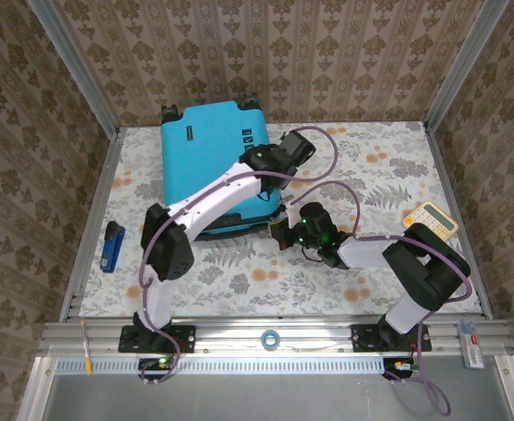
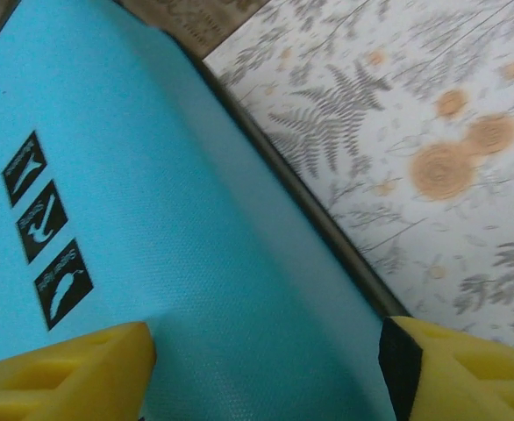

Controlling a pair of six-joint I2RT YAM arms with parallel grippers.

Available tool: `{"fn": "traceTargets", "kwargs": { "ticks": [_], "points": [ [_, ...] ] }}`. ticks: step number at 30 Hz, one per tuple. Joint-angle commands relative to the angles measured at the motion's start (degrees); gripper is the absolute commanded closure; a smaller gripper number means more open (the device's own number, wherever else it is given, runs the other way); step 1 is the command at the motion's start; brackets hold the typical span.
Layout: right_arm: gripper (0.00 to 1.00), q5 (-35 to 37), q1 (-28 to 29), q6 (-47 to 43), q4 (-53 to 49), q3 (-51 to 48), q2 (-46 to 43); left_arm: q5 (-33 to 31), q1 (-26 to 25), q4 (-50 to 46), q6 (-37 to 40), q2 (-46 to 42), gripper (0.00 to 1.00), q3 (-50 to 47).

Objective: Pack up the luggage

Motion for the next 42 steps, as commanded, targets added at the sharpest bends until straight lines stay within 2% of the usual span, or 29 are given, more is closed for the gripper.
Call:
{"fn": "traceTargets", "kwargs": {
  "ticks": [1, 4, 11, 14, 20, 26, 33, 39, 42],
  "points": [
    [1.00, 5.74, 0.01, -0.08, -0.52, 0.47, -3.21, -8.96, 0.51, -14.56, -3.51, 5.32, 0.31, 2.19],
    [1.00, 8.51, -0.04, 0.50, -2.22, 0.90, -4.06, -8.79, 0.59, -16.97, -4.67, 6.28, 0.33, 0.78],
    [1.00, 18.17, -2.96, 5.78, -8.35, 1.45, -6.93, -5.78, 0.67, -13.86, -4.39, 3.39, 0.37, -7.89],
    [1.00, 15.31, -6.14, 8.71, -8.73, 1.14, -7.53, -5.08, 0.93, -12.78, -3.93, 2.51, 0.38, -10.46],
    [1.00, 11.06, -7.00, 5.81, -9.42, 3.11, -6.88, -2.61, 1.14, -8.68, -2.09, 0.11, 0.40, -14.11],
    [1.00, 6.77, -8.39, 1.75, -9.80, 5.29, -5.54, 2.88, 1.41, -1.96, 0.90, -4.32, 0.42, -20.01],
    [1.00, 2.47, -12.97, 0.82, -10.08, 10.88, -0.11, 9.36, 1.92, 4.64, 2.05, -7.53, 0.43, -26.39],
    [1.00, -3.68, -13.52, -2.03, -11.14, 12.79, 0.53, 12.25, 1.94, 7.28, 2.59, -8.71, 0.44, -28.79],
    [1.00, -5.15, -13.68, -4.56, -11.74, 13.76, 0.97, 15.90, 2.47, 9.90, 3.42, -10.36, 0.44, -30.53]
  ]
}}
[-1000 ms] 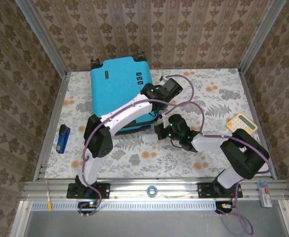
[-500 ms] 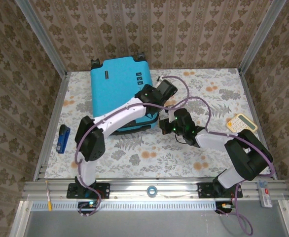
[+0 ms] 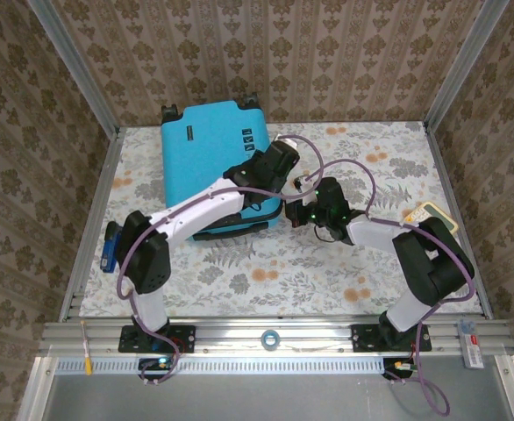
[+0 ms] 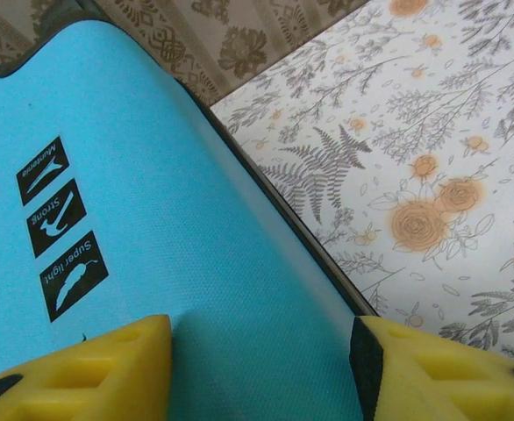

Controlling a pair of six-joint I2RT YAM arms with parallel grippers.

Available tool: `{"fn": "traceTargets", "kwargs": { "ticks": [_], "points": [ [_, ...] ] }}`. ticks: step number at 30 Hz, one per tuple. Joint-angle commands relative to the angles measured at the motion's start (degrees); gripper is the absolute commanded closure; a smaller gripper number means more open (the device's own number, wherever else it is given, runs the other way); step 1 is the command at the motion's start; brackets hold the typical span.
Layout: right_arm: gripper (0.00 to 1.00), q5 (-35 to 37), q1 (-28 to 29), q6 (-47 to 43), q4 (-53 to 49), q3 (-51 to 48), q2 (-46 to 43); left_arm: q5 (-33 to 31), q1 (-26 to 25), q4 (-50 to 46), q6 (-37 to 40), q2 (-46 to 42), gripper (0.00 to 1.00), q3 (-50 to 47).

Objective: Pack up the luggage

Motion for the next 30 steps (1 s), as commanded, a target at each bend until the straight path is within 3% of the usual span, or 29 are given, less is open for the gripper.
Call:
{"fn": "traceTargets", "kwargs": {
  "ticks": [1, 8, 23, 27, 30],
  "points": [
    [1.00, 0.75, -2.55, -3.54, 3.39, 4.84, 1.07, 10.68, 1.14, -15.01, 0.24, 2.45, 0.45, -6.36],
    [1.00, -4.52, -5.13, -5.74, 8.63, 9.17, 5.68, 14.11, 1.83, -12.86, 0.06, 1.23, 0.46, -8.82],
    [1.00, -7.13, -7.55, -7.33, 5.12, 16.24, 8.52, 20.42, 1.95, -8.20, 2.02, -4.03, 0.46, -12.85],
    [0.80, -5.62, -7.59, -6.91, 4.91, 14.49, 5.86, 20.27, 3.48, -7.75, 1.61, -8.52, 0.38, -12.67],
    [0.66, -3.88, -8.15, -6.02, 3.69, 13.09, 2.67, 21.89, 6.18, -6.31, 0.32, -13.35, 0.26, -13.40]
  ]
}}
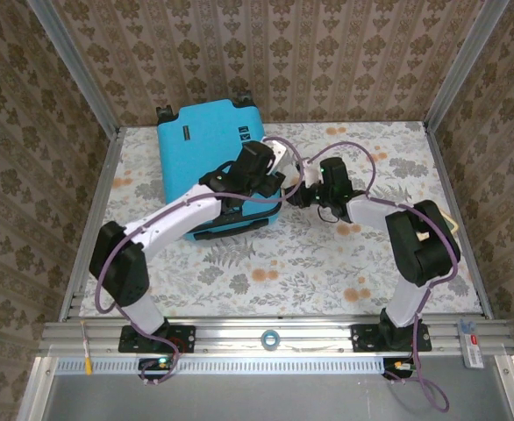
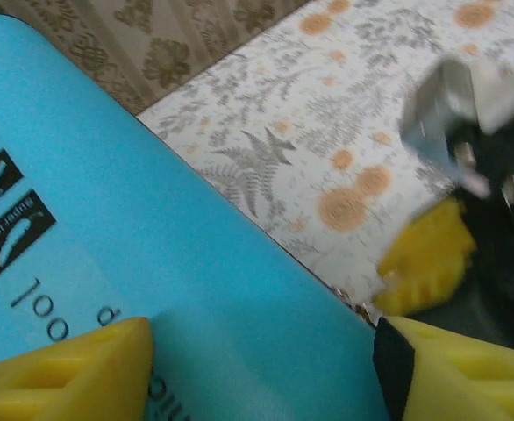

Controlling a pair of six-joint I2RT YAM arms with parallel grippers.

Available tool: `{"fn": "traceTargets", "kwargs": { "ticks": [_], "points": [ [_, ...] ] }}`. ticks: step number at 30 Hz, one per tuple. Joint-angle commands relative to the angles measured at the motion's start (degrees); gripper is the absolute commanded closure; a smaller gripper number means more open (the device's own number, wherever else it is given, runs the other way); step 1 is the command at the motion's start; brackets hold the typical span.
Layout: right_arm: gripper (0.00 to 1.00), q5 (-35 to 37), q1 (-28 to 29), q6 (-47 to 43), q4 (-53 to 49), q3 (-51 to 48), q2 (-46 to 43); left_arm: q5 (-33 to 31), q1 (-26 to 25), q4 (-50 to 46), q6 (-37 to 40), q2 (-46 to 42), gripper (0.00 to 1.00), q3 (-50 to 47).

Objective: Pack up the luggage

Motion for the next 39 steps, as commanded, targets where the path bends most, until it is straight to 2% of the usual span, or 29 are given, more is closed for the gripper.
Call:
{"fn": "traceTargets", "kwargs": {
  "ticks": [1, 5, 9, 15, 18, 19, 20, 21, 27, 39],
  "points": [
    [0.62, 4.40, -1.26, 1.43, 5.43, 1.73, -6.48, 7.03, 3.27, -10.96, -2.33, -4.97, 0.24, -3.17],
    [0.50, 6.85, -1.43, 2.12, 2.10, 1.50, -10.72, 11.22, 8.50, -8.10, -4.80, -12.28, 0.19, -6.53],
    [0.43, 6.41, -1.42, 3.97, -1.32, 3.62, -12.14, 16.61, 17.20, -3.30, -9.70, -21.11, 0.12, -13.35],
    [0.36, 0.25, -1.37, 10.17, -2.27, 8.18, -10.31, 23.19, 31.47, -0.45, -16.81, -29.23, 0.07, -21.70],
    [0.34, -3.43, -0.91, 13.24, -2.10, 10.87, -7.97, 26.76, 36.25, -0.30, -19.17, -29.64, 0.07, -23.59],
    [0.30, -4.64, -0.64, 13.74, -1.80, 11.53, -7.19, 27.71, 37.36, -0.20, -19.62, -29.56, 0.07, -24.15],
    [0.17, -5.41, -0.31, 14.10, -1.50, 11.89, -6.67, 28.41, 38.12, -0.08, -20.12, -29.40, 0.07, -24.53],
    [0.15, -5.83, 0.19, 14.21, -1.44, 12.49, -6.06, 29.12, 38.92, 0.35, -20.52, -29.16, 0.07, -25.10],
    [0.15, -6.62, 3.01, 11.99, -5.57, 16.53, -2.83, 31.94, 41.03, 1.87, -21.50, -26.51, 0.09, -26.46],
    [0.15, -5.36, 5.93, 10.03, -12.77, 21.02, 2.74, 39.57, 40.86, 3.80, -21.25, -20.83, 0.16, -26.55]
  ]
}}
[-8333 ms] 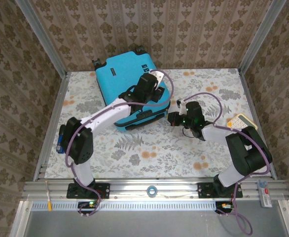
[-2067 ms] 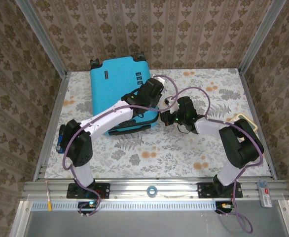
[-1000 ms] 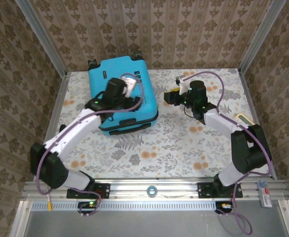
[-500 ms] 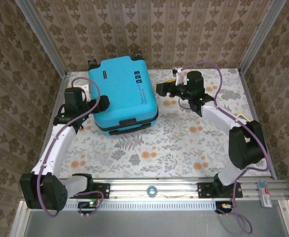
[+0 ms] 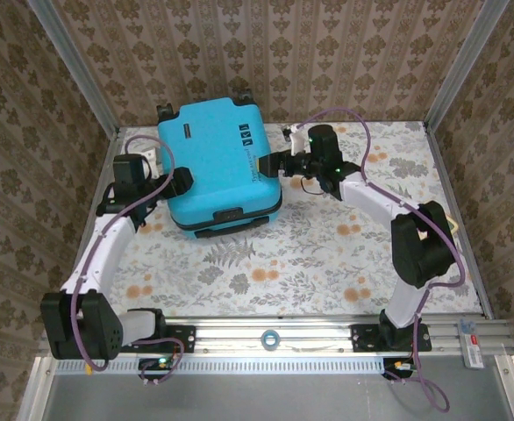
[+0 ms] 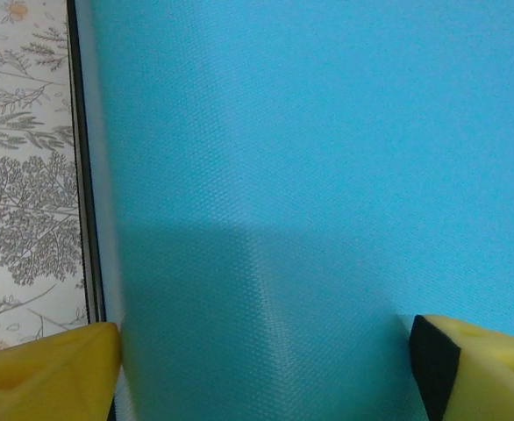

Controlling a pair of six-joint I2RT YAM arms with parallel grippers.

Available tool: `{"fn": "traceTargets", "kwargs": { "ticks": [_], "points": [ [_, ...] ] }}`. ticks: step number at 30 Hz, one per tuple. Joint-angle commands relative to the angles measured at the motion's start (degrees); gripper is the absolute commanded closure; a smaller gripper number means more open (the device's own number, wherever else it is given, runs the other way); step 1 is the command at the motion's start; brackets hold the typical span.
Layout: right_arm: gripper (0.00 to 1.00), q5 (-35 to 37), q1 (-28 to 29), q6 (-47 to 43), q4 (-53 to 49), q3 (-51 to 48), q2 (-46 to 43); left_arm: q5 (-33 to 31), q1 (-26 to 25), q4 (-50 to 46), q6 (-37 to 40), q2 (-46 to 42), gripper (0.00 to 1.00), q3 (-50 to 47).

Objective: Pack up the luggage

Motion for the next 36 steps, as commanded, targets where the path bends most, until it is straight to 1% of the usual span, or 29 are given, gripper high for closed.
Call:
{"fn": "traceTargets", "kwargs": {
  "ticks": [1, 4, 6, 11, 16, 19, 22, 26, 28, 30, 32, 36],
  "points": [
    [0.15, -1.01, 1.01, -1.10, -3.73, 1.23, 1.68, 7.81, -1.51, 0.66, -0.08, 3.77, 0.16, -0.77],
    [0.19, -1.38, 1.29, -1.41, -4.84, 0.96, 1.53, 9.60, -3.02, 1.70, 0.25, 5.49, 0.18, -0.52],
    [0.23, -1.74, 1.34, -1.42, -4.94, 0.25, 1.12, 10.03, -4.80, 1.76, 0.85, 6.77, 0.19, 0.24],
    [0.28, 1.05, 1.11, -0.37, -3.45, -4.19, -2.00, 13.69, -10.09, 4.12, 1.78, 9.62, 0.21, 2.00],
    [0.28, 2.95, -1.34, 2.85, -1.14, -10.75, -7.45, 15.01, -16.35, 2.70, 5.32, 11.73, 0.22, 4.82],
    [0.29, 4.20, -3.18, 4.33, -1.40, -14.88, -11.78, 15.65, -19.39, 2.13, 7.27, 11.31, 0.22, 4.96],
    [0.28, 6.42, -4.53, 4.86, -2.86, -18.98, -16.87, 15.62, -21.28, 2.24, 8.27, 9.99, 0.21, 4.20],
    [0.26, 7.92, -5.90, 4.39, -4.37, -22.33, -21.76, 15.75, -21.42, 2.55, 8.41, 8.74, 0.20, 3.78],
    [0.26, 8.19, -6.41, 3.72, -5.88, -22.25, -21.77, 14.68, -21.37, 2.09, 8.53, 8.54, 0.19, 4.01],
    [0.26, 8.37, -6.66, 3.31, -6.62, -21.89, -23.70, 12.37, -21.38, 1.14, 9.14, 8.36, 0.19, 4.62],
    [0.25, 9.20, -6.67, 3.50, -6.57, -21.88, -23.90, 8.84, -21.35, -0.40, 9.75, 8.02, 0.19, 5.72],
    [0.22, 13.23, -7.68, 4.07, -6.23, -22.39, -25.80, 0.69, -21.00, -2.19, 9.60, 5.48, 0.18, 7.46]
  ]
}}
